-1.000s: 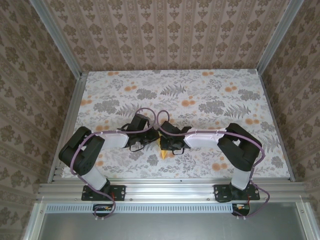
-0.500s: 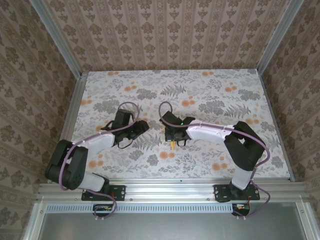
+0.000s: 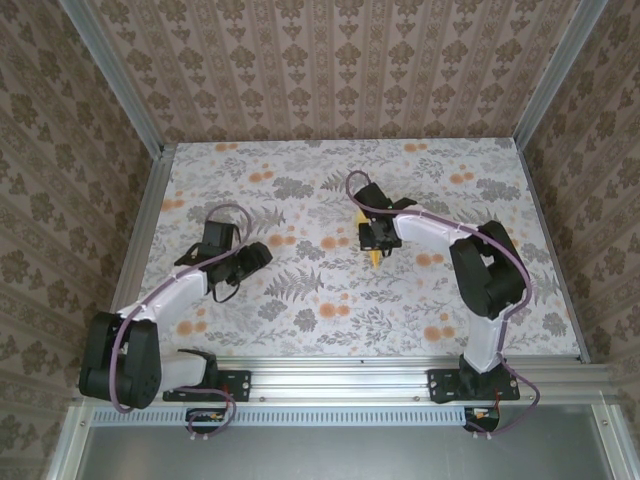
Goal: Fold a paper plane with a square sheet of paper (pick it up from the middle)
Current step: Move the paper plane to the center of the table.
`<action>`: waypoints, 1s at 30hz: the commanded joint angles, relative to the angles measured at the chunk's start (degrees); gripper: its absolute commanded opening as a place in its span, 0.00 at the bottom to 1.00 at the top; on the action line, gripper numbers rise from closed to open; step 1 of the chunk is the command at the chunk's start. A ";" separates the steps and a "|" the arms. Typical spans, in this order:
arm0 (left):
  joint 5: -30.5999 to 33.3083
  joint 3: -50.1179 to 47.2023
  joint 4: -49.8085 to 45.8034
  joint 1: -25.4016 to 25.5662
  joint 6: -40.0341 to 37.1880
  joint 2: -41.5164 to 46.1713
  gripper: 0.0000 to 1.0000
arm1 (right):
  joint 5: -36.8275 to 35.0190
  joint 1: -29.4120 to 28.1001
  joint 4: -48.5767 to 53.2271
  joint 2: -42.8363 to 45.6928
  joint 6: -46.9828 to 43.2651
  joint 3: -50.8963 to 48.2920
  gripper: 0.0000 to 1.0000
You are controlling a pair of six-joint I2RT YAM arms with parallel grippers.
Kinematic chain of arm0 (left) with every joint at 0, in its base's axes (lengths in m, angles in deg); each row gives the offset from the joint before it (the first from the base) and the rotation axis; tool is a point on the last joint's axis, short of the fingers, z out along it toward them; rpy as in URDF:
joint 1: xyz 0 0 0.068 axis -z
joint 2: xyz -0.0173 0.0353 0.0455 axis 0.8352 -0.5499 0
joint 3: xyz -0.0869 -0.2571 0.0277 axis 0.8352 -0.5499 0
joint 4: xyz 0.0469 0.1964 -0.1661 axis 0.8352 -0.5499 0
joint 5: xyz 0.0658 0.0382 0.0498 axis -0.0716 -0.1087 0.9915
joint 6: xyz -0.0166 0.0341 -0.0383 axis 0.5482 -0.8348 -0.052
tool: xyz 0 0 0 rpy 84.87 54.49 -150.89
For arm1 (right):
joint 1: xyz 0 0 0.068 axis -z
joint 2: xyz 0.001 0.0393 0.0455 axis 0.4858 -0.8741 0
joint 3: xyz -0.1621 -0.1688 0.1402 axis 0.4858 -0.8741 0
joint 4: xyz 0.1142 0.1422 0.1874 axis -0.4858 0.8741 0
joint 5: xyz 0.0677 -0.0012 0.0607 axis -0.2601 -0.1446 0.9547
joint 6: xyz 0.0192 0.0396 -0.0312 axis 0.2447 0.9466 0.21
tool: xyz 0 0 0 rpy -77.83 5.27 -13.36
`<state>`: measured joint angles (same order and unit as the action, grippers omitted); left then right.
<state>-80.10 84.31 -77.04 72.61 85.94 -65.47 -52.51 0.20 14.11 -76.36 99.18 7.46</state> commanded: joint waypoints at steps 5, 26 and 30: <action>1.47 1.46 -4.50 -0.50 -2.19 1.30 0.73 | 0.28 -0.25 3.93 -4.00 -1.81 3.79 0.12; 2.68 1.00 -6.72 -0.50 -2.79 3.41 0.76 | -0.40 -0.93 4.06 -6.78 -1.89 4.80 0.05; 3.39 1.78 -7.73 -0.50 -3.03 3.71 0.77 | -0.95 -1.11 5.36 -4.82 -1.77 5.60 0.16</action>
<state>-78.00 84.42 -82.88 72.61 84.41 -63.07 -52.25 -0.45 16.71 -82.08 97.59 11.31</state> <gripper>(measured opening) 0.765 0.135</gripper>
